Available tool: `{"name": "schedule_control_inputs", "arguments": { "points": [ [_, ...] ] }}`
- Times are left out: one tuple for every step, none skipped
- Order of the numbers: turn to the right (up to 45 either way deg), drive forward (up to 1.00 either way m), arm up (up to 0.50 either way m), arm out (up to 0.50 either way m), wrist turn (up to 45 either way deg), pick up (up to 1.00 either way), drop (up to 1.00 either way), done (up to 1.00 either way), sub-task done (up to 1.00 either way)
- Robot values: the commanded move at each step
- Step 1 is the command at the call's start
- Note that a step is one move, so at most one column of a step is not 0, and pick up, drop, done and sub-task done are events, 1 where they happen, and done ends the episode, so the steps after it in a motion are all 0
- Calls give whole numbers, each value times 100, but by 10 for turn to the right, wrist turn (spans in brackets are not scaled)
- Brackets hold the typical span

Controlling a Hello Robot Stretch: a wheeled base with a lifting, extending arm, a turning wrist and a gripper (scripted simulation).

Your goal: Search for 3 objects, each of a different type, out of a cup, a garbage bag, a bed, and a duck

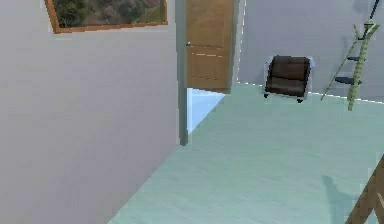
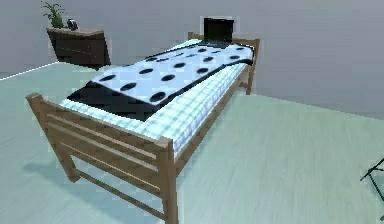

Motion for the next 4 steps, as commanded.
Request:
{"name": "schedule_control_inputs", "arguments": {
  "points": [
    [90,0,0,0,0,0,0,0,0],
    [0,100,0,0,0,0,0,0,0],
    [30,0,0,0,0,0,0,0,0],
    [0,100,0,0,0,0,0,0,0]
  ]
}}
